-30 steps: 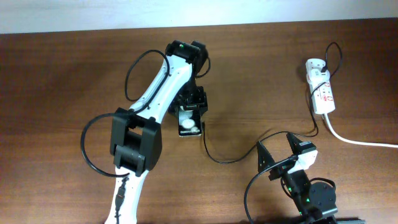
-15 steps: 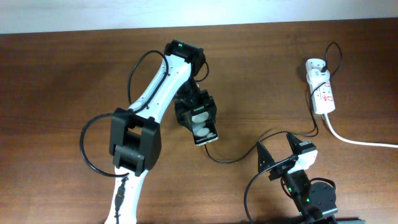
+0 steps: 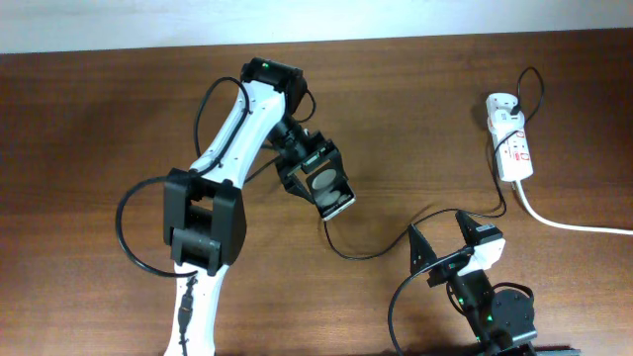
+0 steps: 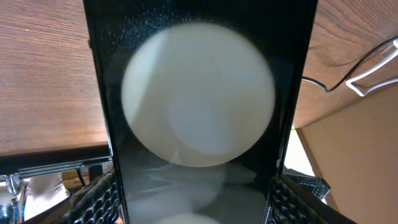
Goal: Plug charger to phone and switch on socket
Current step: 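Rotate the held phone upright, bottom edge down, with the left gripper, then reach the right gripper toward the phone held by the left gripper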
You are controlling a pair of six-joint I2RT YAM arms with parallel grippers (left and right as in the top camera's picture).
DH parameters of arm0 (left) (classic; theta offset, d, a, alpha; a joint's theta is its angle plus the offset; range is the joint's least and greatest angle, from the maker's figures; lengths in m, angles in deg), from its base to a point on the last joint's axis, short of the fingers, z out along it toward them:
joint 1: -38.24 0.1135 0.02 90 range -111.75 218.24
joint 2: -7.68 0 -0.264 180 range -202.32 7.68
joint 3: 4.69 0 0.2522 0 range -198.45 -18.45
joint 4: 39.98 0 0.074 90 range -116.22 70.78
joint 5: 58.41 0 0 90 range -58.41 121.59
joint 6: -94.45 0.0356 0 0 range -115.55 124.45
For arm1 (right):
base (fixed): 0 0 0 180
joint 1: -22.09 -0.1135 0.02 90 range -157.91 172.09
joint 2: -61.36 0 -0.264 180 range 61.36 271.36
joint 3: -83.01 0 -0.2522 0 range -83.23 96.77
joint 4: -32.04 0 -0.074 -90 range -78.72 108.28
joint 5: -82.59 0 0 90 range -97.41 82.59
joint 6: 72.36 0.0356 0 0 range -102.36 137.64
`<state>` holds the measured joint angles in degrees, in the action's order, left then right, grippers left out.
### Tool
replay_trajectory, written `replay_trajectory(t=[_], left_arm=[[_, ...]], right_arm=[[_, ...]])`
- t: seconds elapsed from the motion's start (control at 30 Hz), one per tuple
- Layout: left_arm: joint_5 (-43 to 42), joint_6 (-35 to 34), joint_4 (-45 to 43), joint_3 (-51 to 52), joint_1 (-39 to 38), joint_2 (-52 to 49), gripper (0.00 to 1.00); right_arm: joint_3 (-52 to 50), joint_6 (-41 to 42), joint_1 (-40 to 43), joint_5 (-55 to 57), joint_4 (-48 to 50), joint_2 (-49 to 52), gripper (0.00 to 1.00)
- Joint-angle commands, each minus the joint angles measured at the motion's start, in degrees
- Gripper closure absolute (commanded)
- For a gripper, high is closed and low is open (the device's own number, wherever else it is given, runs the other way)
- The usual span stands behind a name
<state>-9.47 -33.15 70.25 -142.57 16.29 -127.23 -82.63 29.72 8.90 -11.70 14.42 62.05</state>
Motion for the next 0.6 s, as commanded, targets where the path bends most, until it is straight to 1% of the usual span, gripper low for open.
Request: replay_trajectory(t=[0.0,0.07,0.27,0.3,0.37,0.4,0.43,0.5,0.57], left_arm=[[-2.0,-0.8,0.3,-1.4,0.4,0.5,1.0],[-0.2,-0.8,0.3,-1.4,0.4,0.5,1.0],[0.0,-0.8,0.3,-1.4,0.4,0.5,1.0],[0.3,-0.8,0.3,-1.4,0.4,0.5,1.0],[0.4,-0.8,0.1,-1.4,0.4,0.5,1.0],[0.4,-0.8,0.0,-1.4,0.4,0.5,1.0],[0.4,-0.8,-0.2,-1.4,0.4,0.5,1.0],[0.4,-0.8,-0.2,-1.4,0.4,0.5,1.0],[0.4,-0.8,-0.4,-1.4,0.4,0.5,1.0]], right_arm=[[-0.3,0.4,-0.3,0.1,-0.3,-0.4,0.01],[-0.3,0.4,-0.3,0.1,-0.3,-0.4,0.01],[-0.3,0.5,-0.3,-0.1,-0.2,-0.4,0.01],[-0.3,1.2,-0.3,-2.1,-0.1,-0.4,0.01],[-0.3,16.8,-0.3,-9.7,0.5,-0.4,0.01],[-0.3,22.9,-0.3,-12.8,0.7,-0.4,0.01],[-0.3,25.5,-0.3,-16.0,1.1,-0.4,0.01],[-0.3,25.5,-0.3,-18.2,1.7,-0.4,0.01],[-0.3,25.5,-0.3,-23.0,2.4,-0.4,0.01]])
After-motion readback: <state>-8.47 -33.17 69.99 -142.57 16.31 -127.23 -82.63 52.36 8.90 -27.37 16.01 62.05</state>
